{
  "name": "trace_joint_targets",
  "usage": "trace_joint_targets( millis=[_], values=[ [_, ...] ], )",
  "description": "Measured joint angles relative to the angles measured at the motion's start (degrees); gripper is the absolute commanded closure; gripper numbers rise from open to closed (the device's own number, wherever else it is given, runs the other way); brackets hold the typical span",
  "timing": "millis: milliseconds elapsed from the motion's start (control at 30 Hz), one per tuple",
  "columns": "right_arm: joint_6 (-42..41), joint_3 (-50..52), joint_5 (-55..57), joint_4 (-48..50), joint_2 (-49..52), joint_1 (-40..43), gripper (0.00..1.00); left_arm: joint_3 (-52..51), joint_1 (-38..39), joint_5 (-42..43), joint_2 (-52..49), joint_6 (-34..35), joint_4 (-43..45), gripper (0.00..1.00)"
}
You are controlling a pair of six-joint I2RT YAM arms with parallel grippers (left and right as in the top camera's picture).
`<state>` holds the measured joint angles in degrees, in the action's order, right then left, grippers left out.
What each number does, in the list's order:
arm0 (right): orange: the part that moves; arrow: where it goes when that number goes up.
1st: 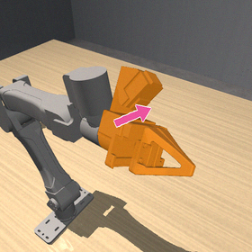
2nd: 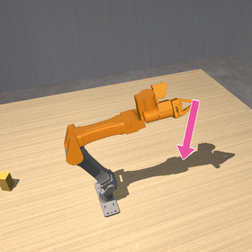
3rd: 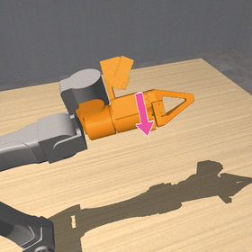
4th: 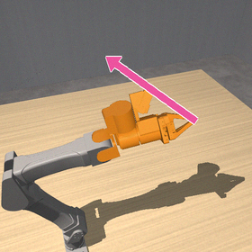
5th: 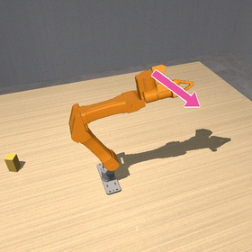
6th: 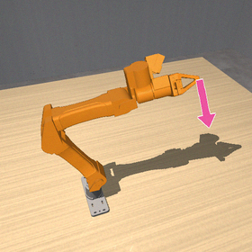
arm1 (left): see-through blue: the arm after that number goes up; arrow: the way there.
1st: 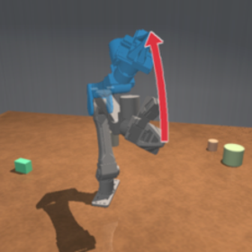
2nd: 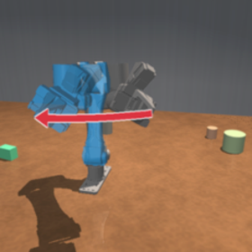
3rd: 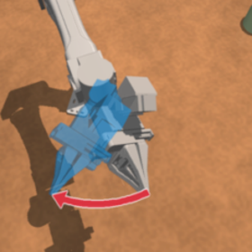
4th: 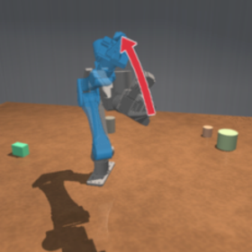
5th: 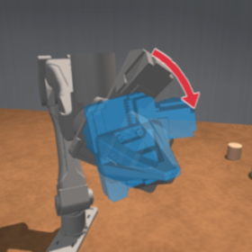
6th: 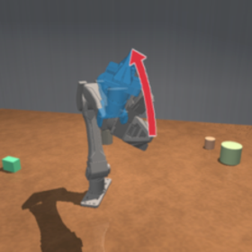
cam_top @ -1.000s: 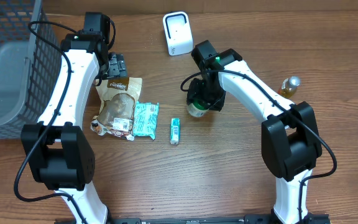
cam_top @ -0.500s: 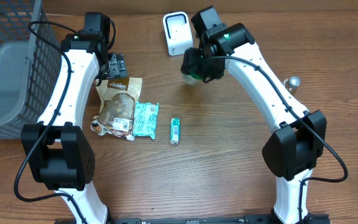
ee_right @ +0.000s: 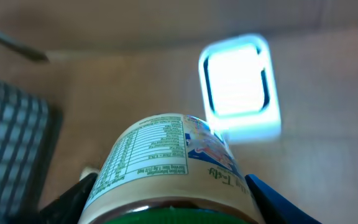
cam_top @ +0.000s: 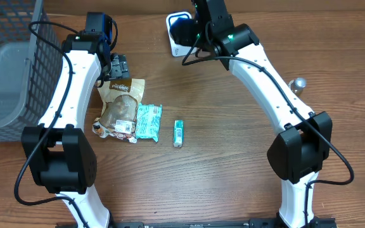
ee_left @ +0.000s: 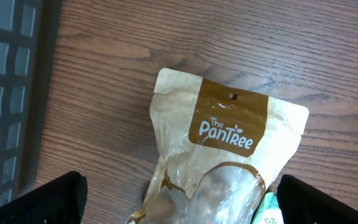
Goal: Scan the item barcode
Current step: 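Carry the green jar up to the white scanner with the right gripper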
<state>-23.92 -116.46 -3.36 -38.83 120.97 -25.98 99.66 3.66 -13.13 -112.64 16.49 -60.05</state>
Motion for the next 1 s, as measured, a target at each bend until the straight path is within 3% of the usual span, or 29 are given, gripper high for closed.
trace_joint_targets(
  millis=[400, 700, 1000],
  values=[
    [5.9, 1.5, 8.0, 17.5, 6.5, 0.0, 0.81, 0.0, 0.0, 0.0, 0.0, 0.0, 0.0, 0.0],
    [15.5, 1.8, 9.4, 32.2, 15.0, 0.0, 0.81, 0.0, 0.0, 0.0, 0.0, 0.0, 0.0, 0.01],
    [17.5, 1.8, 9.7, 42.7, 18.6, 0.0, 0.83, 0.0, 0.0, 0.0, 0.0, 0.0, 0.0, 0.0]
  ],
)
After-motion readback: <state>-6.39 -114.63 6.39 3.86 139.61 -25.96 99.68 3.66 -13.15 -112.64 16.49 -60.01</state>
